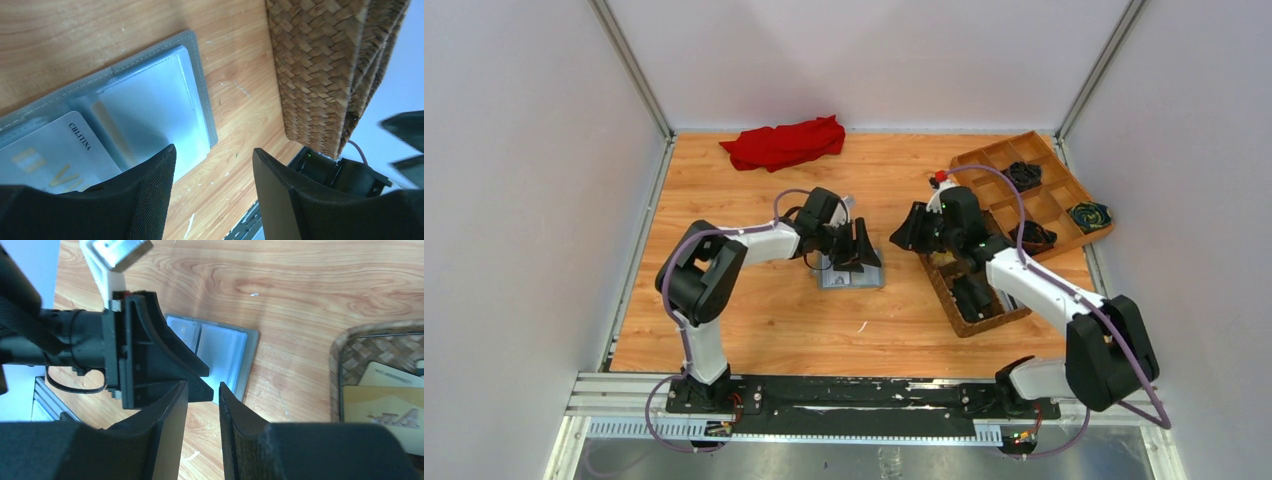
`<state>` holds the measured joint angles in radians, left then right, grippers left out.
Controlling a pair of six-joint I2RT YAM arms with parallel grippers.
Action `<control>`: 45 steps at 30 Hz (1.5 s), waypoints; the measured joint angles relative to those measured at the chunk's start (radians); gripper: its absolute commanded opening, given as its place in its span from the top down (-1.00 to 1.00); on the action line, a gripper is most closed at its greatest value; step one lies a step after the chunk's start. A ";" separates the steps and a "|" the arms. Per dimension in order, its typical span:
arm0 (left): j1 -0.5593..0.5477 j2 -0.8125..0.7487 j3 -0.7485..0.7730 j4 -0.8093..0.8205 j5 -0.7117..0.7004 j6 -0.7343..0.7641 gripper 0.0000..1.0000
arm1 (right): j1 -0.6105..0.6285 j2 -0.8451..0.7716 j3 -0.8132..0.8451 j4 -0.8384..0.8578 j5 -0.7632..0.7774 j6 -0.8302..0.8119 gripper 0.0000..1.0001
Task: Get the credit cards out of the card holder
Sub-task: Remove the credit card from the card holder.
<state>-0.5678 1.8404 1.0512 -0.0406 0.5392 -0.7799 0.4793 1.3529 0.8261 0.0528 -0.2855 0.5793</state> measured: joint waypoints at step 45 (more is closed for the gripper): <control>0.163 -0.183 -0.272 0.018 -0.102 -0.021 -0.20 | 0.156 0.460 0.052 0.249 -0.199 0.174 0.35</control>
<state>-0.4053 1.6577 0.7792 -0.0223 0.4370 -0.8013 0.6353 1.8133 0.8780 0.3016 -0.4847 0.7536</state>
